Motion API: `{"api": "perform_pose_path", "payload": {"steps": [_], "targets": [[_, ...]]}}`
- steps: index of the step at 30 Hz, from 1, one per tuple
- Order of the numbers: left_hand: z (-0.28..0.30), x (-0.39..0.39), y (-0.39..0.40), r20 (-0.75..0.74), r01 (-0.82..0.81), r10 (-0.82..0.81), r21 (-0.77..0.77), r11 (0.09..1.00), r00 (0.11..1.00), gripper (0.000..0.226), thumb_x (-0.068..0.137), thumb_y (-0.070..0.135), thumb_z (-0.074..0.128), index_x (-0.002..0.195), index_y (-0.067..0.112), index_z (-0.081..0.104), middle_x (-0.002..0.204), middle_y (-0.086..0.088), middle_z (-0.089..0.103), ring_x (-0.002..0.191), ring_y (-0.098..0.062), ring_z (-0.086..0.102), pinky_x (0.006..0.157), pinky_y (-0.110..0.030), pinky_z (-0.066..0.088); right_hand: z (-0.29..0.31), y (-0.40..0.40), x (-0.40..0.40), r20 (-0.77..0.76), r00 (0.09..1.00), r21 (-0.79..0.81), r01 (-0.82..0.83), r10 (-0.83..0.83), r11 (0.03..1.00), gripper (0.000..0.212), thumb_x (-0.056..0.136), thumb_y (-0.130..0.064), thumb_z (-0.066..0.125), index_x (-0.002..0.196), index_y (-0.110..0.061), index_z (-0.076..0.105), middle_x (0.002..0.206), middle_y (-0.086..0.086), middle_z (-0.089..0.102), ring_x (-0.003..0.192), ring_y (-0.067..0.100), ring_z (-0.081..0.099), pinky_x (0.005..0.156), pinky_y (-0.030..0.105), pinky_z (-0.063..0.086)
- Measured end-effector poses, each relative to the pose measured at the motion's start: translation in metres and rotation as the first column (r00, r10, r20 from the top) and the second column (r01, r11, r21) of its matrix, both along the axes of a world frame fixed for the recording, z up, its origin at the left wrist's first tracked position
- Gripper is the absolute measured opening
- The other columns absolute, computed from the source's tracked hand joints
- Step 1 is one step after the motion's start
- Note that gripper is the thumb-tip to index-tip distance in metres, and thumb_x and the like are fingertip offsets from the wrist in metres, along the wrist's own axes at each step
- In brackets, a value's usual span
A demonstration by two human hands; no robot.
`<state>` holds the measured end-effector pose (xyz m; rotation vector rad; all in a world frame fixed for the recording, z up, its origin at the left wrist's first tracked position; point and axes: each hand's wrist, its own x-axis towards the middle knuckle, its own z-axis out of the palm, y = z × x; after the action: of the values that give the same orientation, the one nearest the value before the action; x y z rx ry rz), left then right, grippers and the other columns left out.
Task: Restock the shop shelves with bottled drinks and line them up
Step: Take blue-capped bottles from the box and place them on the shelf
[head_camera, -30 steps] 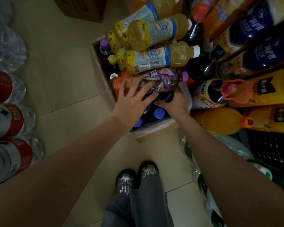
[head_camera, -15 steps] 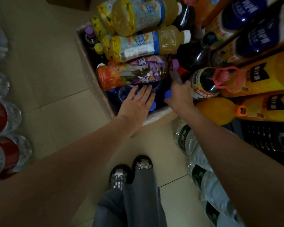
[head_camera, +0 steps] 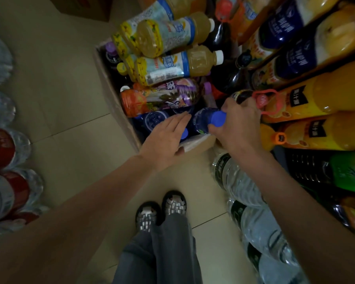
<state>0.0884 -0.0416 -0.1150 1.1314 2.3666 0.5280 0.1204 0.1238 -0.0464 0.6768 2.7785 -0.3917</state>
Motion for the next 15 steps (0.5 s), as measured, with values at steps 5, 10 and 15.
{"api": "perform_pose_path", "payload": {"steps": [5, 10, 15], "targets": [[0.045, 0.012, 0.025, 0.439, -0.334, 0.19, 0.278, 0.901, 0.878, 0.097, 0.07, 0.034, 0.078, 0.145, 0.012, 0.02, 0.15, -0.007, 0.03, 0.138, -0.022, 0.027, 0.114, -0.032, 0.02, 0.076, 0.002, 0.002, -0.037, 0.995, -0.143, -0.098, 0.094, 0.985, 0.041, 0.068, -0.029, 0.076, 0.102, -0.012, 0.061, 0.101, 0.011, 0.059, 0.102, 0.025, 0.048, 0.074, 0.027, 0.037], [0.057, 0.008, -0.016, 0.635, -0.497, 0.287, 0.177, 0.85, 0.717, 0.074, 0.056, 0.05, 0.071, 0.123, 0.026, 0.048, 0.123, 0.0, 0.057, 0.115, -0.021, 0.055, 0.097, -0.046, 0.045, 0.077, -0.016, -0.004, 0.014, 0.999, -0.557, 0.041, -0.04, 0.83, 0.035, 0.07, -0.026, 0.08, 0.099, -0.012, 0.067, 0.084, -0.001, 0.066, 0.075, 0.008, 0.063, 0.064, 0.013, 0.048], [0.034, -0.005, -0.092, 0.481, -0.446, 0.394, -0.008, 0.895, 0.783, 0.071, 0.06, 0.029, 0.085, 0.12, 0.017, 0.05, 0.101, 0.01, 0.059, 0.098, -0.016, 0.058, 0.076, -0.022, 0.044, -0.041, -0.036, 0.002, 0.285, 0.945, -0.559, 0.299, -0.159, 0.773, 0.055, 0.079, -0.019, 0.073, 0.125, 0.0, 0.051, 0.123, 0.014, 0.059, 0.109, 0.025, 0.058, 0.092, 0.03, 0.047]]}}
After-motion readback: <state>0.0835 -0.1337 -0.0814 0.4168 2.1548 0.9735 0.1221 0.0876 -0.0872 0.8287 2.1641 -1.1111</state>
